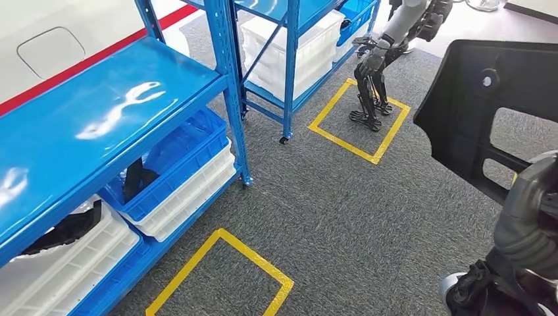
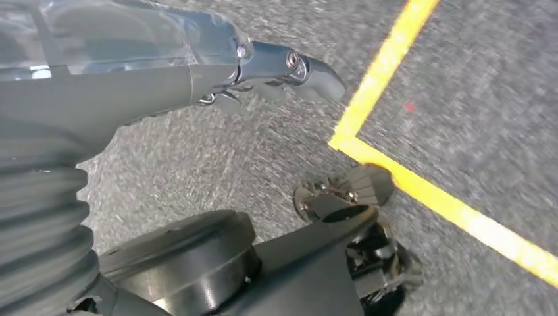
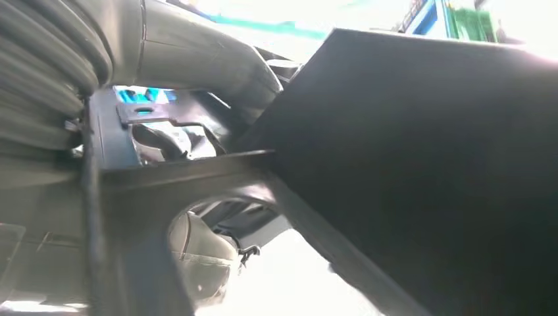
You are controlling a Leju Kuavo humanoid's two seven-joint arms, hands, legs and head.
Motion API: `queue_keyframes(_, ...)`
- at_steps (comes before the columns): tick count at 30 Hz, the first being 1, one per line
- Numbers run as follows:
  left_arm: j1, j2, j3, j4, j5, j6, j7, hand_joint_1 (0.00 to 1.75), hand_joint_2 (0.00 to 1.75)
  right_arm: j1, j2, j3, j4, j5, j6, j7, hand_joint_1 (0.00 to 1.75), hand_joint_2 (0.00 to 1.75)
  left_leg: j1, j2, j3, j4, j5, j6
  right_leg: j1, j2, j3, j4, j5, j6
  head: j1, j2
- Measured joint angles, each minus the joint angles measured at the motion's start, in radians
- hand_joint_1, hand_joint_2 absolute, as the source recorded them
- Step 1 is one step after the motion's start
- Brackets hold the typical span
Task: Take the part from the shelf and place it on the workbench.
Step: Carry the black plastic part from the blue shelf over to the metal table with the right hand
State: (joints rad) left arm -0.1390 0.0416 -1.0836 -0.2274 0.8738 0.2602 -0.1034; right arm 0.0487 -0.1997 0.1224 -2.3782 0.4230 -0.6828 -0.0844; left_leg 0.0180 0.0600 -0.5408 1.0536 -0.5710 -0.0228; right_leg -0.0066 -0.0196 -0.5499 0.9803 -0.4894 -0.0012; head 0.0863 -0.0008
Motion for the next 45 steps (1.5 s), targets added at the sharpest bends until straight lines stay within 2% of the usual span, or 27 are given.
queue_keyframes(2,0.003,0.0,0.0,0.0,-0.003,-0.003,-0.001,0.0,1.75,-0.011,0.001,0.0,-0.001,0.009,0.0,0.01,1.75,1.75,0.0,-0.061,-0.06,0.123,-0.062,0.001,0.0,0.016,0.002,-0.005,0.003,-0.008,-0.017,0.0)
queue_keyframes(4,0.009,-0.002,0.0,0.0,-0.003,-0.007,-0.002,0.0,1.75,-0.016,0.002,0.001,0.0,0.012,0.0,0.021,1.75,1.75,-0.001,-0.067,-0.119,0.229,-0.091,0.002,0.005,0.039,0.002,-0.002,0.001,-0.011,-0.027,0.0)
queue_keyframes(5,0.012,-0.002,0.0,0.0,-0.004,-0.011,-0.002,0.0,1.75,-0.018,0.002,0.003,0.001,0.018,0.0,0.029,1.75,1.75,-0.002,-0.067,-0.127,0.234,-0.076,0.004,0.007,0.052,0.003,0.001,0.0,-0.012,-0.029,0.0)
queue_keyframes(6,0.013,-0.003,0.0,0.0,-0.005,-0.015,0.0,0.0,1.75,-0.023,0.002,0.007,0.003,0.029,0.0,0.038,1.75,1.75,-0.001,-0.071,-0.117,0.2,-0.042,0.007,0.008,0.067,0.003,0.004,-0.002,-0.012,-0.03,0.0)
queue_keyframes(8,0.013,-0.003,0.0,0.0,-0.008,-0.022,0.01,0.0,1.75,-0.033,0.002,0.02,0.007,0.068,0.0,0.065,1.75,1.75,0.002,-0.12,-0.07,0.077,0.033,0.014,0.008,0.092,0.001,0.013,-0.008,-0.008,-0.033,0.0)
queue_keyframes(10,0.014,-0.006,0.0,0.0,-0.01,-0.026,0.019,0.0,1.75,-0.043,0.002,0.034,0.008,0.11,0.0,0.1,1.75,1.75,0.006,-0.168,-0.036,-0.006,0.058,0.018,0.004,0.117,-0.007,0.024,-0.014,0.003,-0.034,0.0)
queue_keyframes(11,0.015,-0.008,0.0,0.0,-0.011,-0.027,0.021,0.0,1.75,-0.044,0.001,0.04,0.008,0.124,0.0,0.115,1.75,1.75,0.005,-0.171,-0.031,-0.015,0.052,0.02,0.0,0.13,-0.012,0.026,-0.014,0.009,-0.034,0.0)
queue_keyframes(13,0.016,-0.015,0.0,0.0,-0.014,-0.026,0.021,0.0,1.75,-0.038,-0.005,0.047,0.004,0.132,0.0,0.138,1.75,1.75,0.002,-0.142,-0.025,-0.024,0.053,0.026,-0.006,0.15,-0.019,0.026,-0.013,0.023,-0.034,0.0)
queue_keyframes(15,0.016,-0.022,-0.001,0.0,-0.018,-0.022,0.021,0.0,1.75,-0.029,-0.015,0.05,-0.004,0.131,0.0,0.15,1.75,1.75,0.003,-0.108,-0.015,-0.033,0.053,0.037,-0.004,0.109,-0.037,0.061,-0.034,0.035,-0.025,0.0)
queue_keyframes(17,0.018,-0.03,-0.001,0.0,-0.02,-0.019,0.023,0.0,1.75,-0.024,-0.023,0.053,-0.011,0.131,0.0,0.154,1.75,1.75,0.0,-0.069,-0.007,-0.038,0.048,0.045,-0.004,0.045,-0.094,0.174,-0.09,0.046,-0.011,0.0)
queue_keyframes(19,0.02,-0.034,-0.001,0.0,-0.02,-0.018,0.026,0.0,1.75,-0.016,-0.028,0.055,-0.012,0.13,0.0,0.157,1.75,1.75,-0.002,-0.029,0.0,-0.038,0.041,0.047,-0.006,0.026,-0.154,0.289,-0.128,0.053,-0.004,0.0)
queue_keyframes(20,0.02,-0.036,-0.001,0.0,-0.02,-0.018,0.027,0.0,1.75,-0.012,-0.03,0.056,-0.012,0.129,0.0,0.159,1.75,1.75,-0.002,-0.012,0.003,-0.038,0.037,0.046,-0.006,0.024,-0.163,0.304,-0.121,0.054,-0.001,0.0)
queue_keyframes(22,0.017,-0.041,-0.001,0.0,-0.022,-0.016,0.028,0.0,1.75,-0.002,-0.036,0.056,-0.016,0.127,0.0,0.165,1.75,1.75,-0.002,0.015,0.013,-0.038,0.029,0.042,-0.005,0.012,-0.122,0.219,-0.057,0.05,0.004,0.0)
queue_keyframes(24,0.013,-0.049,-0.001,0.0,-0.023,-0.013,0.028,0.0,1.75,0.007,-0.045,0.054,-0.025,0.119,0.0,0.171,1.75,1.75,-0.004,0.034,0.022,-0.038,0.021,0.036,0.004,-0.031,-0.056,0.086,-0.002,0.037,0.009,0.0)
queue_keyframes(26,0.012,-0.056,-0.001,0.0,-0.023,-0.011,0.029,0.0,1.75,0.013,-0.053,0.052,-0.032,0.106,0.0,0.174,1.75,1.75,-0.008,0.049,0.025,-0.039,0.016,0.028,0.015,-0.06,-0.03,0.028,0.006,0.023,0.011,0.0)
queue_keyframes(28,0.012,-0.063,-0.001,0.0,-0.022,-0.01,0.031,0.0,1.75,0.018,-0.06,0.052,-0.036,0.099,0.0,0.175,1.75,1.75,-0.009,0.063,0.03,-0.044,0.012,0.018,0.016,-0.043,-0.03,0.02,0.007,0.01,0.01,0.0)
queue_keyframes(30,0.01,-0.068,-0.001,0.0,-0.022,-0.008,0.032,0.0,1.75,0.019,-0.063,0.052,-0.04,0.098,0.0,0.175,1.75,1.75,-0.006,0.007,0.025,-0.02,-0.01,0.011,0.011,-0.022,-0.024,0.006,0.013,-0.002,0.006,0.0)
queue_keyframes(32,0.011,-0.069,-0.001,0.0,-0.022,-0.007,0.033,0.0,1.75,0.018,-0.064,0.053,-0.042,0.097,0.0,0.174,1.75,1.75,-0.003,-0.064,-0.024,0.084,-0.063,0.009,0.009,-0.002,-0.019,-0.001,0.016,-0.01,-0.009,0.0)
queue_keyframes(34,0.014,-0.069,-0.001,0.0,-0.022,-0.007,0.033,0.0,1.75,0.019,-0.064,0.054,-0.043,0.096,0.0,0.174,1.75,1.75,-0.003,-0.072,-0.098,0.211,-0.106,0.008,0.01,0.025,-0.019,0.001,0.014,-0.014,-0.02,0.0)
queue_keyframes(35,0.015,-0.069,-0.001,0.0,-0.022,-0.007,0.033,0.0,1.75,0.02,-0.064,0.054,-0.043,0.096,0.0,0.174,1.75,1.75,-0.003,-0.069,-0.121,0.238,-0.101,0.008,0.01,0.041,-0.018,0.004,0.012,-0.014,-0.023,0.0)
queue_keyframes(36,0.016,-0.068,-0.001,0.0,-0.022,-0.006,0.033,0.0,1.75,0.02,-0.064,0.054,-0.043,0.095,0.0,0.174,1.75,1.75,-0.002,-0.068,-0.126,0.227,-0.075,0.008,0.01,0.058,-0.017,0.007,0.009,-0.014,-0.026,0.0)
queue_keyframes(37,0.017,-0.068,-0.001,0.0,-0.022,-0.006,0.033,0.0,1.75,0.02,-0.064,0.055,-0.043,0.095,0.0,0.174,1.75,1.75,-0.002,-0.073,-0.113,0.18,-0.033,0.009,0.009,0.073,-0.016,0.012,0.005,-0.011,-0.028,0.0)
queue_keyframes(39,0.016,-0.067,-0.001,0.0,-0.022,-0.006,0.033,0.0,1.75,0.019,-0.064,0.055,-0.043,0.095,0.0,0.175,1.75,1.75,0.005,-0.125,-0.066,0.056,0.036,0.012,0.005,0.101,-0.016,0.025,-0.006,-0.003,-0.034,0.0)
queue_keyframes(41,0.017,-0.067,-0.001,0.0,-0.021,-0.003,0.031,0.0,1.75,0.017,-0.065,0.055,-0.044,0.094,0.0,0.176,1.75,1.75,0.007,-0.165,-0.041,-0.002,0.05,0.016,0.0,0.126,-0.024,0.034,-0.012,0.01,-0.036,0.0)
queue_keyframes(43,0.017,-0.066,-0.001,0.001,-0.018,0.003,0.026,0.0,1.75,0.017,-0.069,0.054,-0.045,0.094,0.0,0.178,1.75,1.75,0.003,-0.145,-0.035,-0.008,0.046,0.024,-0.007,0.154,-0.029,0.033,-0.009,0.024,-0.035,0.0)
queue_keyframes(44,0.017,-0.066,-0.001,0.001,-0.017,0.006,0.022,0.0,1.75,0.017,-0.072,0.053,-0.046,0.095,0.0,0.179,1.75,1.75,0.003,-0.131,-0.031,-0.013,0.047,0.029,-0.008,0.149,-0.032,0.036,-0.011,0.03,-0.035,0.0)
queue_keyframes(45,0.017,-0.066,-0.001,0.001,-0.017,0.008,0.016,0.0,1.75,0.015,-0.075,0.053,-0.047,0.097,0.0,0.179,1.75,1.75,0.003,-0.114,-0.027,-0.018,0.047,0.035,-0.006,0.128,-0.04,0.051,-0.02,0.035,-0.03,0.0)
